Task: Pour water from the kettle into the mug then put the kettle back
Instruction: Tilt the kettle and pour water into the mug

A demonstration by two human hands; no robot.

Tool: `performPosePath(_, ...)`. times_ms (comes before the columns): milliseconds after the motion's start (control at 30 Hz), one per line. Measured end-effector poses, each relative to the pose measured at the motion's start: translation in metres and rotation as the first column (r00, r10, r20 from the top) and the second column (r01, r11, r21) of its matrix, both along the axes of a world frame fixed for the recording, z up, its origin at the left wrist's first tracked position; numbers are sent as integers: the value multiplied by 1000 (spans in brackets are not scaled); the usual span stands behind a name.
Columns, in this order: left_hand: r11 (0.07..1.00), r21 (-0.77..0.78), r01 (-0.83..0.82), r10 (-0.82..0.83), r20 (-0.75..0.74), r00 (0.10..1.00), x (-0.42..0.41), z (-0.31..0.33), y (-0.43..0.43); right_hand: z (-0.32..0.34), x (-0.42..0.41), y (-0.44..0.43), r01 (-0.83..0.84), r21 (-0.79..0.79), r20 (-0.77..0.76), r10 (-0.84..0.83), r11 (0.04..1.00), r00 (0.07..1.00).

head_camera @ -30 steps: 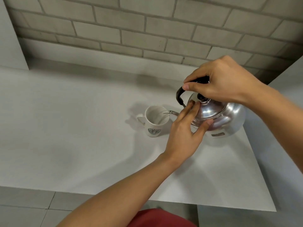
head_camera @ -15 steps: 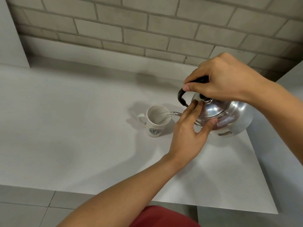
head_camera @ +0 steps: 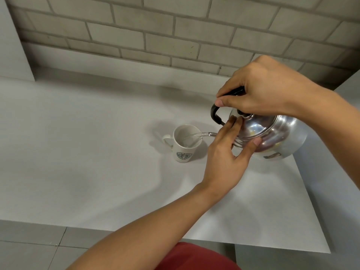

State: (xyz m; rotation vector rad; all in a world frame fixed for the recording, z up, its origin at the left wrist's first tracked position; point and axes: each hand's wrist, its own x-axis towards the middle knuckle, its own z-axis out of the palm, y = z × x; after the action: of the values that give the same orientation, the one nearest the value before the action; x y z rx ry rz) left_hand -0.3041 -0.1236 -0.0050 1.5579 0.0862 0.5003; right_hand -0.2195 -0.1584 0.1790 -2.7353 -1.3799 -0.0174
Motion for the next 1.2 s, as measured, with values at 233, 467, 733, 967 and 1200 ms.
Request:
performPosePath(233,999,-33,9,-9,10,1000,-2,-1,-2,-2,-1,0,-16,-11,21,17,1000,1000)
performPosePath(467,998,-61,-10,13,45,999,-1,-1,-4,0,1,-1,0,-2,30,0,1000,1000)
performPosePath(733,997,-71,-21,24,49,999,-1,2,-5,3,-1,1,-26,3,40,26,1000,999)
performPosePath(967,997,-62,-43,47,70,996,-1,5,-6,3,3,2,-48,-12,65,48,999,997)
performPosePath(1200,996,-69,-48,53,72,996,-1,7,-5,6,1,5,-37,-26,72,38,999,997)
